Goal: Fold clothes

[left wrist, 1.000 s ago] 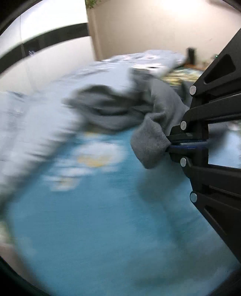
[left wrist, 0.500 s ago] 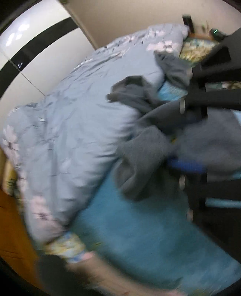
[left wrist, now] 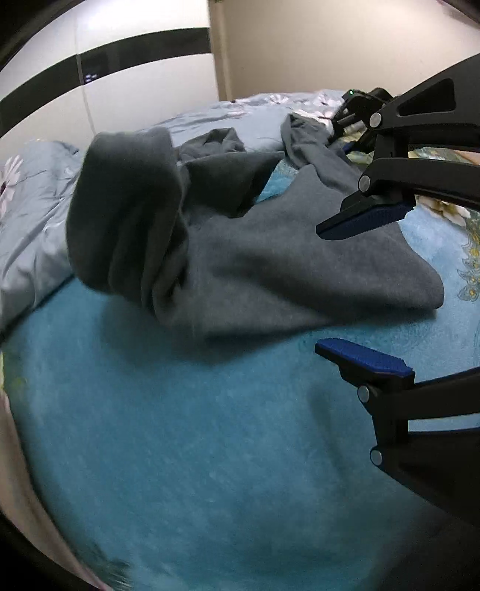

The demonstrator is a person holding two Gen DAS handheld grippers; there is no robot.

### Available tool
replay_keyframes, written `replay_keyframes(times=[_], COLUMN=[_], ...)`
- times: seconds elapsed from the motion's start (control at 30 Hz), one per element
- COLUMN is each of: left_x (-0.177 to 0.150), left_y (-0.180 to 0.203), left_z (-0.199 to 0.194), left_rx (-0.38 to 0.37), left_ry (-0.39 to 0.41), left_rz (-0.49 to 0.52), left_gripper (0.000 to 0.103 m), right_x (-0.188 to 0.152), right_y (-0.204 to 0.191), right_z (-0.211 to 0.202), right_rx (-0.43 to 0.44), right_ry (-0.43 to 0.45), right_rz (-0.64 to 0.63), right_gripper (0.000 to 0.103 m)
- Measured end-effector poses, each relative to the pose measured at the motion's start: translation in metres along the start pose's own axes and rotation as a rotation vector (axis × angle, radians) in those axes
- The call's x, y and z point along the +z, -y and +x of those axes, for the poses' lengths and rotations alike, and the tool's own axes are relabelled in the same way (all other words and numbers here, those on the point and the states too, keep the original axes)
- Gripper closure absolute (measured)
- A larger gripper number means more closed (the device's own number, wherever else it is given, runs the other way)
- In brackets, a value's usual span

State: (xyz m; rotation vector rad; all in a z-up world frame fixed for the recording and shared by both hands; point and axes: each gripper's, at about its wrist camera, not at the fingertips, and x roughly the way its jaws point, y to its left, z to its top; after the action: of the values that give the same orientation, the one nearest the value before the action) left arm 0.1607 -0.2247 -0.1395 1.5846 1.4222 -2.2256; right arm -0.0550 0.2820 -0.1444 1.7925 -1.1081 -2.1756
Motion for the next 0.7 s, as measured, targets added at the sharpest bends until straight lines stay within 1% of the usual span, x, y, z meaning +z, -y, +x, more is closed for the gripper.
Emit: replay_keyframes(times=[0.07, 0.17, 0.27, 0.33, 0.4, 0.43, 0.5, 0.53, 0.6, 0.67, 0.7], left_x=[-0.003, -0.007, -0.010, -0.010, -0.010, -0.010, -0.009, -0.010, -0.011, -0.013, -0.014], left_y=[-0.005, -0.012, -0.016, -0.013, -0.014, -0.014, -0.016, -0.016, -0.016, -0.013, -0.011], left_z=[0.001, 0.002, 0.005, 0.005, 0.005, 0.005, 0.005, 0.005, 0.005, 0.004, 0.005], left_rx=[-0.008, -0.020, -0.035, -0.054, -0.067, -0.073, -0.084, -0.096, -0.115, -0.130, -0.135], left_ry=[-0.003, -0.008, -0.026, -0.033, -0.046, -0.053, -0.067, -0.076, -0.087, -0.098, -0.103], left_rz=[0.000, 0.000, -0.001, 0.012, 0.017, 0.019, 0.023, 0.022, 0.024, 0.035, 0.042], left_gripper=[0.043, 0.043, 0.043, 0.043, 0.042, 0.042, 0.042, 0.042, 0.042, 0.042, 0.042], right_x=[-0.007, -0.013, -0.012, -0.014, -0.016, -0.019, -0.023, -0.020, -0.018, -0.030, -0.036], right_y=[-0.010, -0.015, -0.004, 0.009, 0.030, 0.046, 0.073, 0.077, 0.090, 0.101, 0.100], right_z=[-0.006, -0.034, -0.086, -0.126, -0.170, -0.199, -0.238, -0.245, -0.259, -0.265, -0.258], right_rx=[0.010, 0.053, 0.122, 0.133, 0.121, 0.106, 0.076, 0.048, -0.025, -0.061, -0.056], right_ry=[0.006, 0.049, 0.143, 0.222, 0.309, 0.367, 0.428, 0.442, 0.455, 0.451, 0.436], right_rz=[-0.040, -0.078, -0.078, -0.069, -0.053, -0.036, 0.007, 0.031, 0.031, 0.019, 0.021], right_gripper=[0.098, 0.099, 0.099, 0.099, 0.102, 0.102, 0.102, 0.102, 0.102, 0.102, 0.101])
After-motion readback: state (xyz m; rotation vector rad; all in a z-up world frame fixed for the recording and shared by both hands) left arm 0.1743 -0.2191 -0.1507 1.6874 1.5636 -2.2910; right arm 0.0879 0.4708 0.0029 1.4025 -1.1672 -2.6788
